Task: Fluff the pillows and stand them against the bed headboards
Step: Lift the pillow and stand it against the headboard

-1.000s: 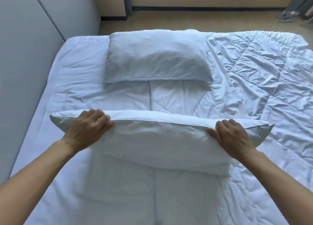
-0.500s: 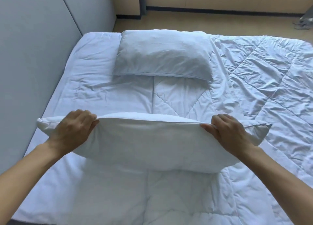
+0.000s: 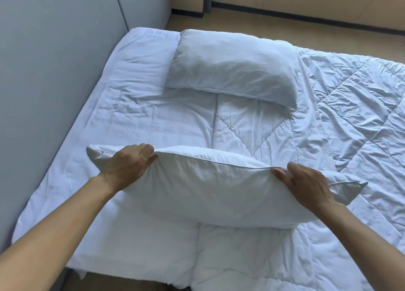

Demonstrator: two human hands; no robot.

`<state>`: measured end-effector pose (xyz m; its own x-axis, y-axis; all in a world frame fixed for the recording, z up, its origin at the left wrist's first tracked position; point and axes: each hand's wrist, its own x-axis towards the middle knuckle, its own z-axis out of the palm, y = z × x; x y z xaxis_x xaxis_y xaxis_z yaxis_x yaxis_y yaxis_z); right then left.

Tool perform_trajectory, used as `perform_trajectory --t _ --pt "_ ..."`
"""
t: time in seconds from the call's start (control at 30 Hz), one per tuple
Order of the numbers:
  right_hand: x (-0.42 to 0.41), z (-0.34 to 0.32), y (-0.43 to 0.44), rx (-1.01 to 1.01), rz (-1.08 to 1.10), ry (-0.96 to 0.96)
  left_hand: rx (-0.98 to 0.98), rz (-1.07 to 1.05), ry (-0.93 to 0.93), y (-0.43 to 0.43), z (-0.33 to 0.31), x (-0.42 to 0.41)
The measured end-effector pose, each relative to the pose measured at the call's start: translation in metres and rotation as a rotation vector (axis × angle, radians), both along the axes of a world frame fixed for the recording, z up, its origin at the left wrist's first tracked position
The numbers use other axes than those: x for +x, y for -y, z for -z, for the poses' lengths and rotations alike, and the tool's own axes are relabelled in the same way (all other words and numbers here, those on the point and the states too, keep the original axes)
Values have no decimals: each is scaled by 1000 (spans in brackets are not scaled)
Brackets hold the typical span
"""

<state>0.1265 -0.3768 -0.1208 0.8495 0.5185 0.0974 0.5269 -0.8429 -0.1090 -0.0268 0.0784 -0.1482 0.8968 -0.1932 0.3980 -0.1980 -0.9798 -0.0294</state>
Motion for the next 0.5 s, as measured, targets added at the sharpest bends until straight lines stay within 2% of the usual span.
perform_trajectory --t 0.13,0.23,0.5 --pt "7 -35 -19 -36 -120 55 66 41 2 -22 -23 -33" --pt "10 -69 -46 -57 -209 89 31 40 -13 -46 -49 -68" --pt "13 -143 -192 -31 -440 178 14 -270 48 -105 -113 -176"
